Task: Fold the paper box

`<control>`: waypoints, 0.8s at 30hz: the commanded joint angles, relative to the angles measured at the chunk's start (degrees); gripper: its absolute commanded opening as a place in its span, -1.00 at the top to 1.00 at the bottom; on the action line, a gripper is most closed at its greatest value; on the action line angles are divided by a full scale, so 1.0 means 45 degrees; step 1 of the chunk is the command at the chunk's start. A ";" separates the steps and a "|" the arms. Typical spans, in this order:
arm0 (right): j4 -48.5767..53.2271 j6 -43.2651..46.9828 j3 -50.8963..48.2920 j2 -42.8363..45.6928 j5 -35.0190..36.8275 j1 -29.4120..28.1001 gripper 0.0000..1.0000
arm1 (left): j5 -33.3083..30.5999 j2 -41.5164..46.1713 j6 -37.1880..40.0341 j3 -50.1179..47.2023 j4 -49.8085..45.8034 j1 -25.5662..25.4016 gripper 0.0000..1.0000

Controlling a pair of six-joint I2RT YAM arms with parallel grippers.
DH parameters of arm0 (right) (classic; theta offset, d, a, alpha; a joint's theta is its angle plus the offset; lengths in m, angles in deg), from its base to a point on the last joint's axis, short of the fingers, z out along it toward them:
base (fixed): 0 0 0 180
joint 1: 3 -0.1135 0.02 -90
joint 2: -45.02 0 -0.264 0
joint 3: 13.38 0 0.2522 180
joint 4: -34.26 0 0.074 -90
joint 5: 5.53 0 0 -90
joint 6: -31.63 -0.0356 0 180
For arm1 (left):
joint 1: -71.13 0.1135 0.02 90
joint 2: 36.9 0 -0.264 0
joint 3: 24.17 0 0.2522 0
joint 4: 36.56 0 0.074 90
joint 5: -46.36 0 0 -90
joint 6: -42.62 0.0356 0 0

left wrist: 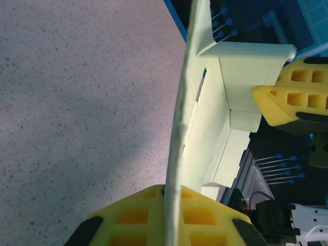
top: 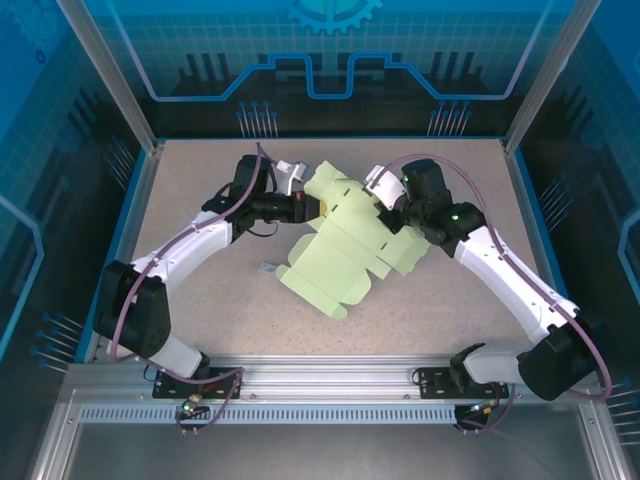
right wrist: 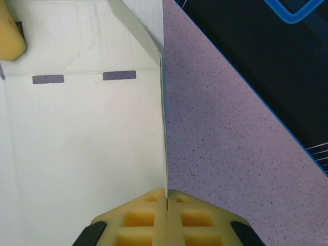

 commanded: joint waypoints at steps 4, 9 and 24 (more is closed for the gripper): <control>0.1634 -0.0406 0.0992 -0.0213 -0.1411 0.0663 1.00 | -0.1044 -0.0665 0.0470 -0.0736 0.1595 0.0071 0.87; 0.1926 -0.0400 0.1071 -0.0565 -0.1771 0.0767 1.00 | -0.0889 -0.1135 0.0317 -0.0920 0.2339 0.0071 0.90; 0.2423 -0.0458 0.1492 -0.1565 -0.0801 0.0540 1.00 | -0.2307 -0.1487 0.0577 -0.0695 0.1437 0.0090 0.70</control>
